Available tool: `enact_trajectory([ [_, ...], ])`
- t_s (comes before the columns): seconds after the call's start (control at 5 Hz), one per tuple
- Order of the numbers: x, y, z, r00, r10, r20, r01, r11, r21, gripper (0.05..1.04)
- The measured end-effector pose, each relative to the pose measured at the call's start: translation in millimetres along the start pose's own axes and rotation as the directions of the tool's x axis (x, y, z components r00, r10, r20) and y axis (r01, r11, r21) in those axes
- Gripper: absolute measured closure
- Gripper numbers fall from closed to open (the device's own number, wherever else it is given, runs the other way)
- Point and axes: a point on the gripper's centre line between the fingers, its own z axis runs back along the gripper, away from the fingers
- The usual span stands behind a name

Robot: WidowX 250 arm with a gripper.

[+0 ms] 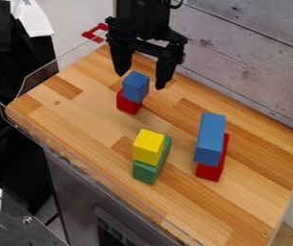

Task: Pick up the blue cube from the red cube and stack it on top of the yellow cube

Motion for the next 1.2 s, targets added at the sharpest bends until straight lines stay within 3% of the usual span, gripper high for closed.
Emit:
enact_trajectory([
  [0.4,5,5,-20,0.998,-0.008,-0.067,0.008,1.0,0.005,0.084],
  [1.0,21,16,-8,0.999,-0.005,-0.046,0.007,0.999,0.048,0.084],
  [1.2,13,23,-27,0.993,0.009,-0.119,-0.004,0.999,0.044,0.084],
])
